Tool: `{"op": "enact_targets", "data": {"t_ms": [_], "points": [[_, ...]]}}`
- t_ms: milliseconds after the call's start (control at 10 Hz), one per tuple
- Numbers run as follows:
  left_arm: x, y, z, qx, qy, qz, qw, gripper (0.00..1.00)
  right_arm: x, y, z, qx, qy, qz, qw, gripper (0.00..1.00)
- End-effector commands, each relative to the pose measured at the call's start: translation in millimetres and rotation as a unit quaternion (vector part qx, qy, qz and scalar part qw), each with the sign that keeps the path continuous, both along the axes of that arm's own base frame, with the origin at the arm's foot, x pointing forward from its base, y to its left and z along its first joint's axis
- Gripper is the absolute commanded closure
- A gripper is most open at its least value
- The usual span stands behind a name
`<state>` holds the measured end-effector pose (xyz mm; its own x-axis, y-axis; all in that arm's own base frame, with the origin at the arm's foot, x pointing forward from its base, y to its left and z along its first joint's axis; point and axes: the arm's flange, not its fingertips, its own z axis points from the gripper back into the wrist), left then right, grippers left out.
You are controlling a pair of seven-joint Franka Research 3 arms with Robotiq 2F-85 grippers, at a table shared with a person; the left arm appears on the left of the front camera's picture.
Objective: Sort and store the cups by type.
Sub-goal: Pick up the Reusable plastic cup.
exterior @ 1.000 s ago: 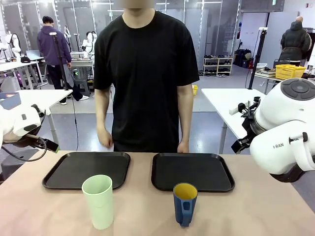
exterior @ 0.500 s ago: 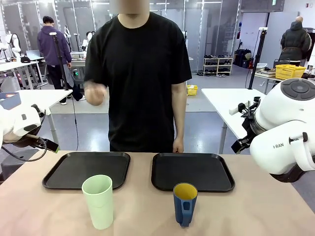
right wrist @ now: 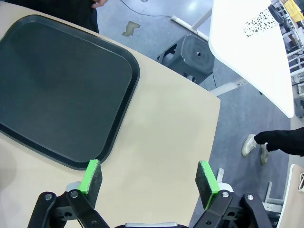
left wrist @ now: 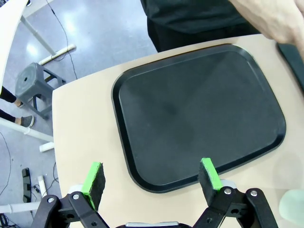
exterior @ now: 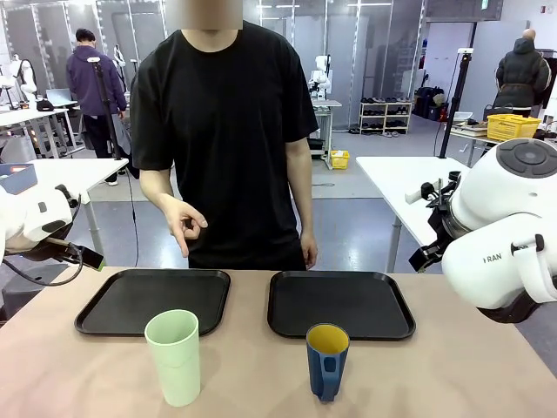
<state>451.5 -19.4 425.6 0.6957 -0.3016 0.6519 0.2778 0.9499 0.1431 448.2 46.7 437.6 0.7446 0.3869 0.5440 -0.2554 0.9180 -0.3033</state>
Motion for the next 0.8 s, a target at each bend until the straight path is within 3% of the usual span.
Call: {"op": "enact_targets", "data": {"t_ms": [0, 400, 500, 700], "points": [[0.2, 0.2, 0.0, 0.000, 0.001, 0.000, 1.000, 0.00, -0.1, -0.8, -1.5, -0.003, 0.001, 0.004, 1.000, 0.00], [0.0, 0.0, 0.0, 0.000, 0.000, 0.000, 1.000, 0.00, -0.1, -0.8, -1.5, -0.003, 0.001, 0.004, 1.000, 0.00], [-10.2, 14.7, -2.9, 0.059, 0.006, -0.059, 0.996, 0.00, -0.1, -0.8, -1.5, -0.003, 0.001, 0.004, 1.000, 0.00], [-31.3, 40.0, -10.0, 0.112, 0.030, -0.141, 0.983, 0.00, -0.1, -0.8, -1.5, -0.003, 0.001, 0.004, 1.000, 0.00]]}}
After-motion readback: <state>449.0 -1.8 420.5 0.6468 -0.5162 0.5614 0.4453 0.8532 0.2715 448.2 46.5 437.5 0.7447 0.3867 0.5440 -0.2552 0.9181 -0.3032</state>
